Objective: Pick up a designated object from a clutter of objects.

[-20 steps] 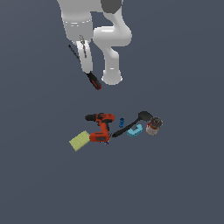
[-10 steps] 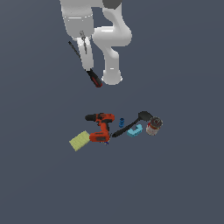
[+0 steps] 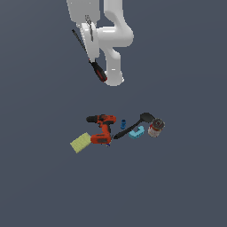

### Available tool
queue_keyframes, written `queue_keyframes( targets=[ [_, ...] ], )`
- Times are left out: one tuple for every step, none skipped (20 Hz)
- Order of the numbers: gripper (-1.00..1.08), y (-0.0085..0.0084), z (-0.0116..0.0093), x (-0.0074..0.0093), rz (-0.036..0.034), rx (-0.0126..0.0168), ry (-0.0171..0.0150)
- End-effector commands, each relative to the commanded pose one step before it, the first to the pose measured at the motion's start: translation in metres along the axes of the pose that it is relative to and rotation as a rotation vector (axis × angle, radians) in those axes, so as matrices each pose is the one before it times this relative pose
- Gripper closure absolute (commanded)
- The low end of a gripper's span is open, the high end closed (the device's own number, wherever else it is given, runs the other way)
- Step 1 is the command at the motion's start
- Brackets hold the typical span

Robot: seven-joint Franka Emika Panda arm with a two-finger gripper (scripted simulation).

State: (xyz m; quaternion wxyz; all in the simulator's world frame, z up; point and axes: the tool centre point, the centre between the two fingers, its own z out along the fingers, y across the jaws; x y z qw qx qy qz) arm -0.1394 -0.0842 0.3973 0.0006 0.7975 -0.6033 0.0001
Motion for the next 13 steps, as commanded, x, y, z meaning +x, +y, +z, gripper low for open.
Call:
queue_keyframes(
  targets=[
    [1.08,-0.00001,-0.01161,-0.00608,0.00005,0.00059,0.00025],
    [1.08,-0.00004,-0.0035,-0.00188,0.0,0.0,0.0],
    [1.08,-0.00005,-0.00301,-0.00162,0.0,0.0,0.0],
    [1.08,-0.00007,-0.00252,-0.00135,0.0,0.0,0.0],
    [1.08,-0.00014,-0.002,-0.00111,-0.0004,0.00006,-0.00028],
    [1.08,-0.00012,-0.00154,-0.0008,0.0,0.0,0.0],
    [1.08,-0.00015,-0.00104,-0.00052,0.0,0.0,0.0],
    [1.08,-0.00018,-0.00055,-0.00024,0.0,0.0,0.0],
    [1.08,-0.00021,-0.00005,0.00004,0.0,0.0,0.0],
    [1.08,-0.00024,0.00044,0.00032,0.0,0.0,0.0],
    [1.08,-0.00025,0.00087,0.00056,0.0,0.0,0.0],
    [1.08,-0.00002,0.00066,0.00065,0.00044,0.00009,-0.00019],
    [1.08,-0.00004,0.00023,0.00014,0.0,0.0,0.0]
  ],
)
